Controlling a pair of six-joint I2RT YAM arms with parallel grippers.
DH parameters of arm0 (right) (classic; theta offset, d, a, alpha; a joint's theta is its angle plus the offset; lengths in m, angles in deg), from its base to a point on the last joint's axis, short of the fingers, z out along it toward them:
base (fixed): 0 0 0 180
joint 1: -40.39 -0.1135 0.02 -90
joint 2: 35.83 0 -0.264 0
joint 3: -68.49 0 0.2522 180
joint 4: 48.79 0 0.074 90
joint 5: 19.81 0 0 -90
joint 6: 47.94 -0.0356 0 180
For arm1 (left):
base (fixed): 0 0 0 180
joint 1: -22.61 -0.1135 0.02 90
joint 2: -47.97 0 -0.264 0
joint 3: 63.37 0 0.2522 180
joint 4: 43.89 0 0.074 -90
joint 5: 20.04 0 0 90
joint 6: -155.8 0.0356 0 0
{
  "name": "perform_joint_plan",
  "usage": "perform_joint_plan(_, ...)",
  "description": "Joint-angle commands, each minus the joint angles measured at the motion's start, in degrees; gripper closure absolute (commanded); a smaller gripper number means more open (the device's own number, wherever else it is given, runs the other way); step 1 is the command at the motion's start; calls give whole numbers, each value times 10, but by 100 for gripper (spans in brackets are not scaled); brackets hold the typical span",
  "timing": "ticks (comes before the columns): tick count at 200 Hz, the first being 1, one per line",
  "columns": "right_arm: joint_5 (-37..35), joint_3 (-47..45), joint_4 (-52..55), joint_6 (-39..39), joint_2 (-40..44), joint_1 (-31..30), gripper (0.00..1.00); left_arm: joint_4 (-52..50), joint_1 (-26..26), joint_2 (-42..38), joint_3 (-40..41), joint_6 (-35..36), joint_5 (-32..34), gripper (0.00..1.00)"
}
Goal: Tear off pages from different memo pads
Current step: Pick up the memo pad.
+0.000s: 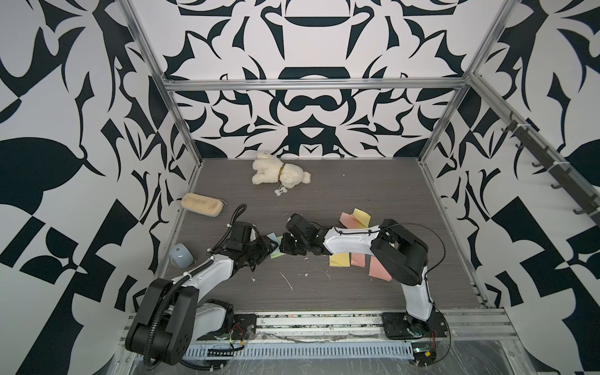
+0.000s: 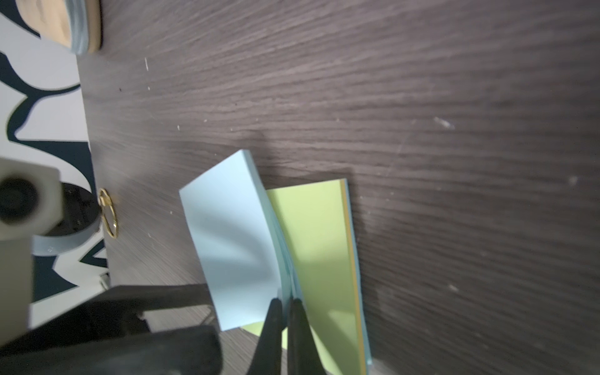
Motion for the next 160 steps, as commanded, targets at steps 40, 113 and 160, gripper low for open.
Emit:
perform_joint_plan(40, 25, 1, -42, -3, 54, 2, 100, -73, -2, -77, -28, 5, 28, 41)
perform_joint_plan(113, 34, -84, -47, -12, 161, 39, 100, -93, -30, -192, -51, 0, 22, 33)
perform_joint_plan(160, 31, -143, -18, 2, 256, 57, 100, 32, -28, -169, -28, -39, -25, 32)
